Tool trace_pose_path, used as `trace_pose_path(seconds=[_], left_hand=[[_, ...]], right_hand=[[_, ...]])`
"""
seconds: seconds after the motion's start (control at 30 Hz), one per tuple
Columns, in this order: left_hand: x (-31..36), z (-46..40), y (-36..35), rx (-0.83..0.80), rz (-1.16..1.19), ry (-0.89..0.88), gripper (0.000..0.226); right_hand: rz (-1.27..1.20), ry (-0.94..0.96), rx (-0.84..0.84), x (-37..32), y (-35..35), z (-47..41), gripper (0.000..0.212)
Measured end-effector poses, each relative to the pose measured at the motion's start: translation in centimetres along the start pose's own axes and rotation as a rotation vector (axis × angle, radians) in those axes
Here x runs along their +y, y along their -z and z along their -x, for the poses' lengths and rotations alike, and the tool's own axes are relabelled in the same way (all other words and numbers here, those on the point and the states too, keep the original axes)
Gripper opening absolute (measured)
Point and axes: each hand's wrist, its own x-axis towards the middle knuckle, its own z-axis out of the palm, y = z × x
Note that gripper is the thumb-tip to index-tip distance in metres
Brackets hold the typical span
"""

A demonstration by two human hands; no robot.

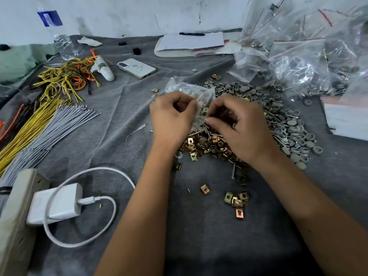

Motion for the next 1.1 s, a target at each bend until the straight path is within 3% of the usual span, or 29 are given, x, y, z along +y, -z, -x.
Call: trace_pose_path(seconds=[0.1,0.2,0.33,0.5,0.57,0.67,0.73,1.1], left_hand=[[0.1,0.2,-0.3,-0.141,0.008,-0.032,0.008],[0.0,0.2,-0.3,-0.185,0.028,-0.028,0.009],[-0.1,0.2,-0.4,-0.137,0.024,0.006,0.013],[-0.1,0.1,-0.2,0.017,0.016,0.038,0.011],[0.0,0.1,-0.1,0.077,0.047,0.055,0.012],[0.1,0.1,-0.1,0.14,0.057,0.067,0.014],[0.1,0.0,-0.1,0.172,0.062,0.062,0.016],[-0.2,-0.1,-0.1,0.209,0.094,0.045,0.014]], right_hand=[[0.151,0.059,0.101,0.3,0.2,0.0,0.014],[0.227,0.024,0.061,0.5,0.0,-0.1,0.025],[0.198,-0.046,0.092,0.6,0.1,-0.1,0.025],[0.185,0.034,0.187,0.5,0.0,-0.1,0.018],[0.168,0.091,0.075,0.7,-0.1,0.0,0.016],[0.186,0.149,-0.28,0.7,-0.7,0.3,0.019],[0.226,0.161,-0.431,0.6,-1.1,0.5,0.026],[0.262,0.149,-0.483,0.4,-1.1,0.4,0.013]])
